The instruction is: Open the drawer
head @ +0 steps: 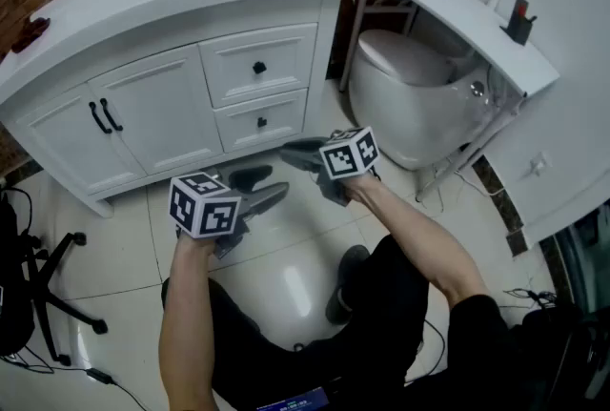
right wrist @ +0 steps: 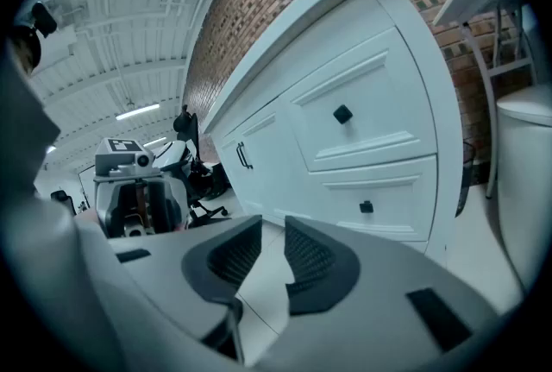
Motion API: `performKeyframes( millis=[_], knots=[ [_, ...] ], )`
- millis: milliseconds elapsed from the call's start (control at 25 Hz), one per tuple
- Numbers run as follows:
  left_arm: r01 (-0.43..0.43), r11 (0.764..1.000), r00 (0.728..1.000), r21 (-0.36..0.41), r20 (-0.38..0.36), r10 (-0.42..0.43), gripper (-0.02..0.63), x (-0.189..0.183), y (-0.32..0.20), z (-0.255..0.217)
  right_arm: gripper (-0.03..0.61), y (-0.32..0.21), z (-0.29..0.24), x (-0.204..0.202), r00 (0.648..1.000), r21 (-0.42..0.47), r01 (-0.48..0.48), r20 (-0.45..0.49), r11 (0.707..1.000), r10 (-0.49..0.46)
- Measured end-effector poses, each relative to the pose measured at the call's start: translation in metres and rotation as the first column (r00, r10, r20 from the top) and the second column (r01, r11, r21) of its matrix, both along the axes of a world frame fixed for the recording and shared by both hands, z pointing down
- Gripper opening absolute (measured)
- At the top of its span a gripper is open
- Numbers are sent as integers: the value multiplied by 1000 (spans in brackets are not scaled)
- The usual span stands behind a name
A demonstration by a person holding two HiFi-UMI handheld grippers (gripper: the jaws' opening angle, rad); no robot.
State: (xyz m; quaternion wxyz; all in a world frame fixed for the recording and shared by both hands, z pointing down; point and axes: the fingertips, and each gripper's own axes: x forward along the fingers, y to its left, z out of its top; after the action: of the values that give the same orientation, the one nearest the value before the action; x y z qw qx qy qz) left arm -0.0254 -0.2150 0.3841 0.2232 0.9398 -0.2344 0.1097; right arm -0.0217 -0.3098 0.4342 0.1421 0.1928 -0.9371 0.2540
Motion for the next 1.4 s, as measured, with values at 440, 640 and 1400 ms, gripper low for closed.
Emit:
performKeyframes(
  millis=[440, 640, 1400],
  knots=[
    [51, 998, 999, -48, 6, -50, 215, -18, -53, 25, 150, -81, 58, -14, 998, -69, -31, -65, 997, 26],
    [76, 994, 997, -73, 8, -75, 215, -29, -79, 40, 149, -121, 91, -20, 993, -98, -66, -101, 993, 56],
    [61, 994, 998, -93, 36, -58, 215, -34, -119, 59, 210, -213, 168, -49, 965, -149, -212, -186, 966, 183]
  ],
)
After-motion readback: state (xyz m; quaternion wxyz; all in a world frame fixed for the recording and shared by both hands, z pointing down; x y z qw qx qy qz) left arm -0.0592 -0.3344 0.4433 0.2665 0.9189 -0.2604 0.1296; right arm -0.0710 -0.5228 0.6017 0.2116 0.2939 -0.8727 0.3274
